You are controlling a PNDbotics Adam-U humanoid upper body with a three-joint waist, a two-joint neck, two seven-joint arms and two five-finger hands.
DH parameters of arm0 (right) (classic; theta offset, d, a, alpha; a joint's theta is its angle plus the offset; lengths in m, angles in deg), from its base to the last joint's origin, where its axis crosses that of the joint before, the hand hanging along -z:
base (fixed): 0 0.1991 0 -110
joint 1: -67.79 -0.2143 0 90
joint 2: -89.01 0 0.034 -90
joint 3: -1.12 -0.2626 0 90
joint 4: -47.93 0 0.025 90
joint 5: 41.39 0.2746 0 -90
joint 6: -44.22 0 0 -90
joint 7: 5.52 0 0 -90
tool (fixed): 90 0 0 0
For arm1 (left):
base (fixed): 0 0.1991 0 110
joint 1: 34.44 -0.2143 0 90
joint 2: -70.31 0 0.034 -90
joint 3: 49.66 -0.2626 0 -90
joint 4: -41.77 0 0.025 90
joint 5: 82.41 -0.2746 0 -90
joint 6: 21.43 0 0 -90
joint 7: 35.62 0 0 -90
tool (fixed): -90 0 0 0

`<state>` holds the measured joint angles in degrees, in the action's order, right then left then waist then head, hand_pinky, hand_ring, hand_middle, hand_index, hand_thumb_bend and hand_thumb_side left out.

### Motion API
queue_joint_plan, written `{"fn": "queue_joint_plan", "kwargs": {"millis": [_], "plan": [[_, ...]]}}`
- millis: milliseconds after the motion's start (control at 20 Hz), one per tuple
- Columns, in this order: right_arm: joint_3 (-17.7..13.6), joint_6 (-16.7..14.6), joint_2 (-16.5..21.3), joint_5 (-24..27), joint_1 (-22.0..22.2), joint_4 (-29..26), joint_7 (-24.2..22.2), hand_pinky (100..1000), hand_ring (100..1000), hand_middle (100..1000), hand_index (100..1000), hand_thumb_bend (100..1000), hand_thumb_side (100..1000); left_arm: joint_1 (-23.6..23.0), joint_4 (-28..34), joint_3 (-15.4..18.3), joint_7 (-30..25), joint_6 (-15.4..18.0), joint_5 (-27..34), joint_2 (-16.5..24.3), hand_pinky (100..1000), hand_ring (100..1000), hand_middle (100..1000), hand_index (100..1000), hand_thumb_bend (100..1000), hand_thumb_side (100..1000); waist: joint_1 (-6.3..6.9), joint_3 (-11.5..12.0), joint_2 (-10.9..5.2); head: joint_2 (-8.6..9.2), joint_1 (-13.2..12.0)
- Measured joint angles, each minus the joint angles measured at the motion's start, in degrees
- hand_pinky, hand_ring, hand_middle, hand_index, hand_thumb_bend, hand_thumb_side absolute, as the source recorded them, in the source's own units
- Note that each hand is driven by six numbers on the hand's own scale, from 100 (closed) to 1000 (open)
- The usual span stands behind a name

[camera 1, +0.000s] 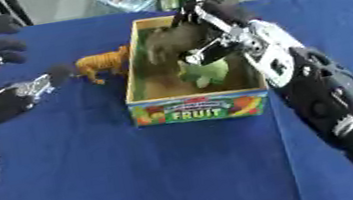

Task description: Pick up objects on the table and place them in the box.

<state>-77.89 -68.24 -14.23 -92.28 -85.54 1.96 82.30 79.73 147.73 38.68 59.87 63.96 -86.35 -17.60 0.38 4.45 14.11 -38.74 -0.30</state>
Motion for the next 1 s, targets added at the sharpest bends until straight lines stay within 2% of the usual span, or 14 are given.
{"fn": "queue_joint_plan", "kwargs": {"millis": [50,100,150,250,450,550,600,800,1000], "plan": [[0.0,-0.2,0.0,-0.2,0.2,0.1,-0.5,514,681,711,841,492,178,0.0,0.0,0.0,0.0,0.0,0.0,0.0,603,630,667,774,853,244,0.00,0.0,0.00,0.00,0.0],[0.0,-0.3,0.0,-0.5,0.3,0.2,-1.0,548,708,737,859,506,200,0.0,0.0,0.0,-0.1,-0.1,0.0,0.0,604,631,667,774,853,244,0.00,-0.1,0.00,0.00,0.0],[0.0,-0.5,0.0,-0.6,0.4,0.3,-1.7,636,766,787,892,551,257,0.0,0.0,0.0,-0.1,-0.1,0.0,0.0,604,631,667,775,853,245,0.01,-0.2,0.00,0.00,-0.1],[0.0,-0.6,0.0,-0.7,0.4,0.3,-2.7,731,826,838,918,609,314,0.0,0.0,0.0,-0.2,-0.1,0.0,0.0,604,631,668,775,853,245,0.01,-0.3,0.00,0.00,-0.1],[-0.1,-0.4,0.8,-0.5,0.6,-0.7,-4.0,835,899,910,948,685,289,-0.1,0.0,0.0,-0.2,-0.2,0.0,0.0,603,631,668,774,853,245,0.01,-0.6,-0.02,0.00,-0.4],[-0.4,-0.2,1.5,0.0,0.8,-1.5,-4.4,839,901,912,951,662,296,-0.3,-0.1,0.0,-0.2,-0.2,-0.1,0.0,603,631,668,774,853,245,0.01,-1.1,-0.05,0.00,-0.6],[-0.4,-0.2,2.0,0.5,0.8,-2.1,-4.6,837,899,909,951,696,280,-0.4,-0.1,0.0,-0.2,-0.2,-0.1,0.0,603,632,668,774,853,245,0.02,-1.3,-0.13,-0.01,-0.7],[-0.6,0.2,4.1,4.2,0.9,-5.4,-5.0,814,879,890,942,686,286,-0.8,-0.1,0.1,0.0,-0.2,-0.1,0.1,603,632,667,773,852,244,0.01,-2.3,-0.57,-0.03,-1.4],[-0.6,1.2,7.7,10.7,2.5,-10.4,-4.4,720,813,837,910,645,291,-1.0,-0.5,0.6,0.5,-0.4,-0.4,1.0,602,632,666,772,851,241,-0.10,-3.8,-0.81,-0.07,-2.5]]}}
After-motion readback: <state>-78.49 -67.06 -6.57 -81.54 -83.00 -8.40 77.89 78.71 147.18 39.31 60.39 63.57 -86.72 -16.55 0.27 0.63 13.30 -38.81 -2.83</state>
